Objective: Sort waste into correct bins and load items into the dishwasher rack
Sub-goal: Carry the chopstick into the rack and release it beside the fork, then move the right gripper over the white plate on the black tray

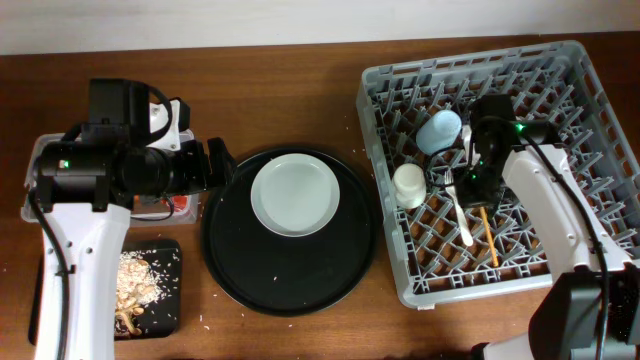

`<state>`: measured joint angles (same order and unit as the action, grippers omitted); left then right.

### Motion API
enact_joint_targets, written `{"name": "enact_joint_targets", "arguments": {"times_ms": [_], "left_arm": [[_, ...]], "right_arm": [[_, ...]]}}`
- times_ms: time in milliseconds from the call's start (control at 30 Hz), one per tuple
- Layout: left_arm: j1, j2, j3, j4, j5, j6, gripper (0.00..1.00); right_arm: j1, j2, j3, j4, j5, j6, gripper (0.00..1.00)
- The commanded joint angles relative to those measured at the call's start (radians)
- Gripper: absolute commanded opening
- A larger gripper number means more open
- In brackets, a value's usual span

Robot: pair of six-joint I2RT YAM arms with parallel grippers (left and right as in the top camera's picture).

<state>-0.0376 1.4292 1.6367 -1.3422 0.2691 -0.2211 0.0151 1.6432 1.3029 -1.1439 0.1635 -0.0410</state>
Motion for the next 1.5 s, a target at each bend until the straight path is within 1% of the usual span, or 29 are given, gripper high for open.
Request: {"name": "enact_joint_targets", "arguments": {"times_ms": [0,67,167,233,333,467,533,767,900,1033,1067,1133,1167,1267,1333,1433,1467], "left_arm": [[0.003,-0.01,0.018,0.002,-0.003,0.013,0.99],[0.003,-0.01,0.018,0.002,-0.003,0.013,0.99],[0.003,-0.01,0.018,0.002,-0.003,0.013,0.99],[0.003,-0.01,0.018,0.002,-0.003,0.013,0.99],[0.003,-0.01,0.018,0.002,-0.003,0.013,0.99],[0.003,-0.01,0.018,0.002,-0.003,0.013,0.99],[0.003,-0.01,0.018,0.002,-0.003,0.013,0.99],[0.003,-0.01,0.018,0.002,-0.003,0.013,0.99],[0.003,-0.01,0.018,0.002,-0.003,0.013,0.99],[0.003,-0.01,0.018,0.002,-0.003,0.013,0.99],[0.003,-0.01,0.018,0.002,-0.003,0.013,0.99],[0.003,-0.01,0.018,0.002,-0.003,0.013,0.99],[0.003,-0.01,0.018,0.002,-0.003,0.013,0.99],[0.003,-0.01,0.018,0.002,-0.003,0.013,0.99],[0.003,-0.01,0.018,0.002,-0.003,0.013,0.99],[0.003,-0.01,0.018,0.002,-0.003,0.013,0.99],[0.003,-0.01,0.018,0.002,-0.003,0.013,0.99]], "right_arm": [[-0.005,0.0,-0.008,0.027,0.077,-0.008,0.04],[-0.005,0.0,-0.008,0.05,0.077,-0.019,0.04],[-0.005,0.0,-0.009,0.112,0.077,-0.137,0.04],[-0.01,0.002,-0.009,0.151,0.079,-0.166,0.04],[-0.039,0.002,-0.009,0.2,0.085,-0.165,0.04],[-0.084,0.002,-0.009,0.218,0.079,-0.164,0.04],[-0.095,0.002,-0.009,0.234,0.038,-0.165,0.04],[-0.095,0.006,-0.009,0.263,0.022,-0.165,0.04],[-0.095,0.04,-0.009,0.268,-0.033,-0.165,0.04],[-0.094,0.06,-0.009,0.27,-0.032,-0.165,0.04],[-0.094,0.06,-0.009,0.27,-0.032,-0.165,0.13],[-0.094,0.06,-0.009,0.27,-0.032,-0.164,0.41],[-0.094,0.06,-0.009,0.27,-0.032,-0.164,0.47],[-0.094,0.058,-0.003,0.262,-0.032,-0.161,0.48],[-0.094,0.054,0.051,0.199,-0.032,-0.152,0.47],[-0.094,0.046,0.183,0.072,-0.038,-0.051,0.47],[-0.093,0.046,0.241,0.022,-0.075,-0.003,0.48]]}}
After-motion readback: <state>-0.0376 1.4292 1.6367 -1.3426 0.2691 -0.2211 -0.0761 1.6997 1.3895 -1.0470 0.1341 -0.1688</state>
